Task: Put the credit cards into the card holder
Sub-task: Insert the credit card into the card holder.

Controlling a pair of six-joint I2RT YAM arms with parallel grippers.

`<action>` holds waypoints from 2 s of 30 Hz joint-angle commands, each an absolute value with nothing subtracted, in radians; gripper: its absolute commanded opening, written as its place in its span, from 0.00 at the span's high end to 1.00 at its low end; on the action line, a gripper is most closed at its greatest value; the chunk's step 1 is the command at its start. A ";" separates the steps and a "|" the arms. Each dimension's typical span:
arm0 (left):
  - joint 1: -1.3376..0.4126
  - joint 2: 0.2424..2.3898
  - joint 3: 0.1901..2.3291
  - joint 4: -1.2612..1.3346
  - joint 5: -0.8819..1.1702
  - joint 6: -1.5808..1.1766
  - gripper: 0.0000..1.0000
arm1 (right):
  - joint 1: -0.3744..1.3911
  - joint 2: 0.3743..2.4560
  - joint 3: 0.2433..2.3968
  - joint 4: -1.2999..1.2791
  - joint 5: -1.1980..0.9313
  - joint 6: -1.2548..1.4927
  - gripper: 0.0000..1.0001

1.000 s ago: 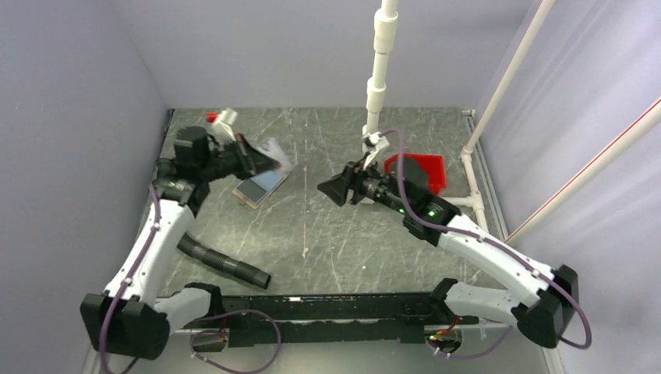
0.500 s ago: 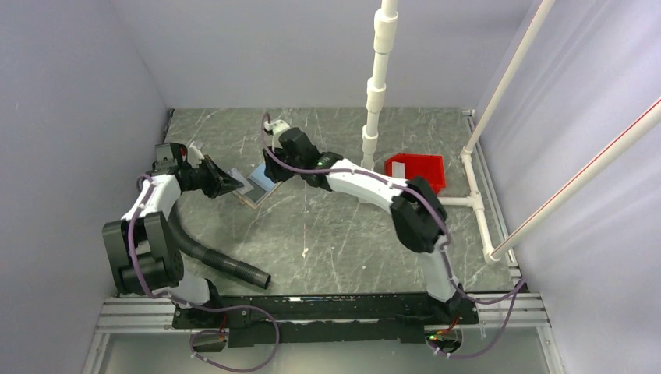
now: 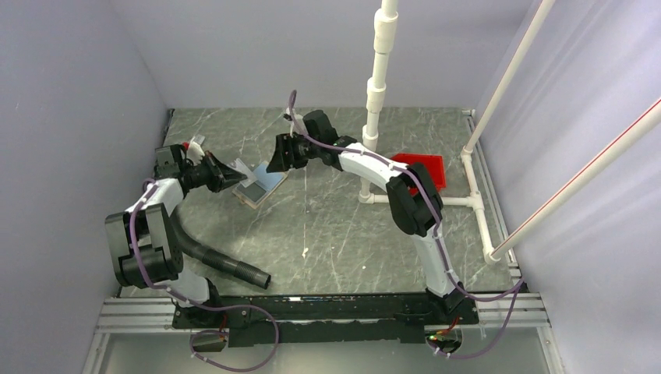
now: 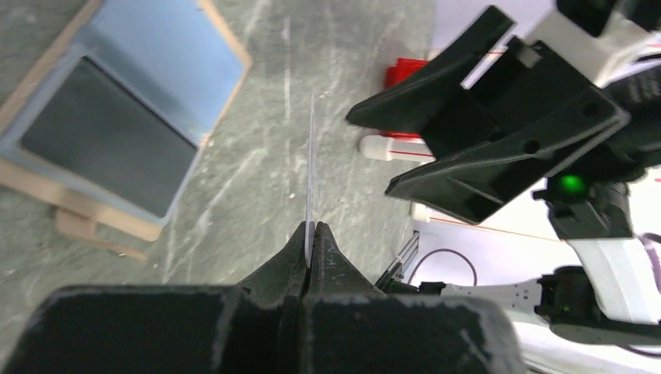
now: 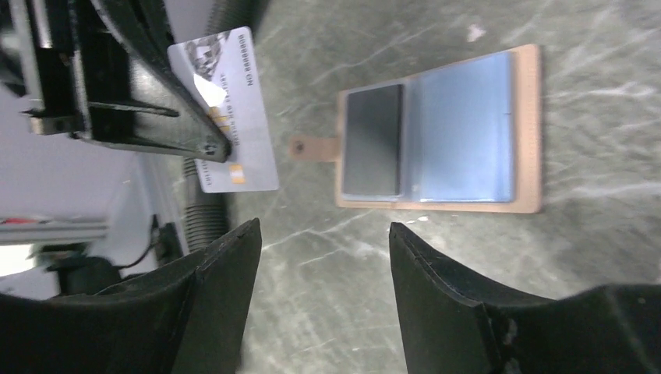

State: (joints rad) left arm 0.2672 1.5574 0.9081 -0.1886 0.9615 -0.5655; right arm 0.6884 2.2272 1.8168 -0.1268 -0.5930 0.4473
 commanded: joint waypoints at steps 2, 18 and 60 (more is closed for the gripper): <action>0.274 1.443 0.848 0.134 1.122 -0.686 1.00 | 0.705 2.193 1.859 -0.005 -0.802 0.592 0.35; 0.255 1.417 0.742 0.627 1.252 -0.993 1.00 | 0.689 2.255 1.827 0.415 -0.911 0.964 0.80; 0.304 1.372 0.690 0.711 1.009 -1.163 0.82 | 0.702 2.263 1.818 0.453 -0.898 1.006 1.00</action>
State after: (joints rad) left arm 0.3027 1.4120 0.6609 0.7052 1.0286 -1.2076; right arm 0.6827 2.2555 1.7756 0.4473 -0.8696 1.0138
